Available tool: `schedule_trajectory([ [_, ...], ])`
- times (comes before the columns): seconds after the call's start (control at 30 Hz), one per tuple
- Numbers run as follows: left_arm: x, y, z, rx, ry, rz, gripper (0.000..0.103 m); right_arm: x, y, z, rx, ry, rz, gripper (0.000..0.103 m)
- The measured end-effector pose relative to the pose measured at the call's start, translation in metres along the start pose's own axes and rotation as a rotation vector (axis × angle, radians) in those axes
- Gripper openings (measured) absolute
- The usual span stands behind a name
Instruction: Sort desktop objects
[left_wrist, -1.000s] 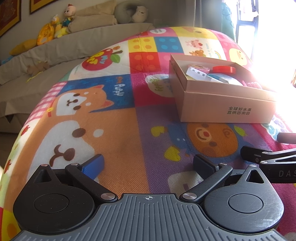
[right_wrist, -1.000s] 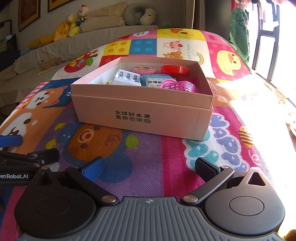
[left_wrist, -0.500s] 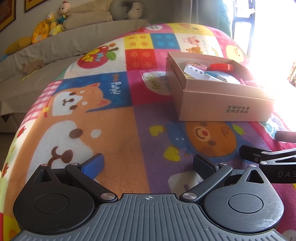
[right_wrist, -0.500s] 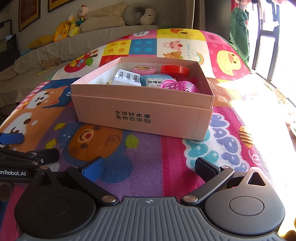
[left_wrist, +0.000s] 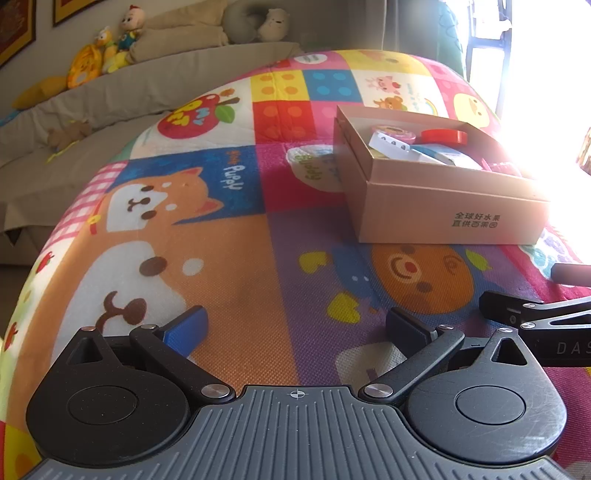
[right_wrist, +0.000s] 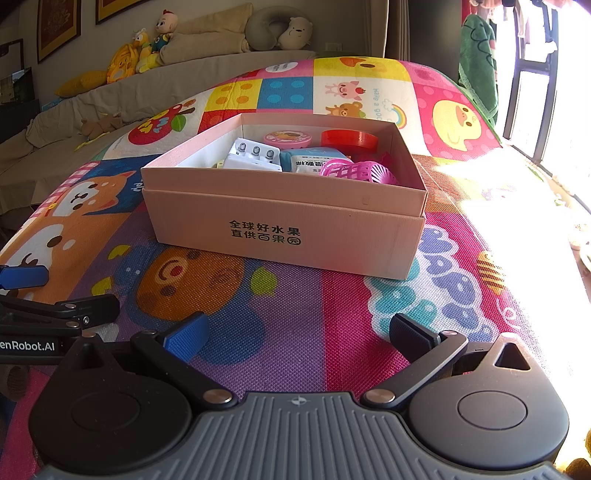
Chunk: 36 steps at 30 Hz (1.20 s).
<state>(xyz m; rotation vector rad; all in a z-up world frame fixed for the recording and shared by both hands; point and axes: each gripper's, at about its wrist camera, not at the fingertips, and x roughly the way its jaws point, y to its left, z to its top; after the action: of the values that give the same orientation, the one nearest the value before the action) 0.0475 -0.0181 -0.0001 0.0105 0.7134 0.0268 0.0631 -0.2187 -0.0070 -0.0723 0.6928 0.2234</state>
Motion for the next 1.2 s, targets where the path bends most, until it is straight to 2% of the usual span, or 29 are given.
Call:
schedule_trajectory([
  [0.8, 0.0004, 0.0010, 0.0027, 0.016, 0.021, -0.014, 0.103, 0.0000, 0.0001, -0.0002, 0.000, 0.000, 0.000, 0.103],
  [1.2, 0.0000, 0.0024, -0.0004, 0.004, -0.002, -0.014, 0.103, 0.0004, 0.0001, -0.0003, 0.000, 0.000, 0.000, 0.103],
])
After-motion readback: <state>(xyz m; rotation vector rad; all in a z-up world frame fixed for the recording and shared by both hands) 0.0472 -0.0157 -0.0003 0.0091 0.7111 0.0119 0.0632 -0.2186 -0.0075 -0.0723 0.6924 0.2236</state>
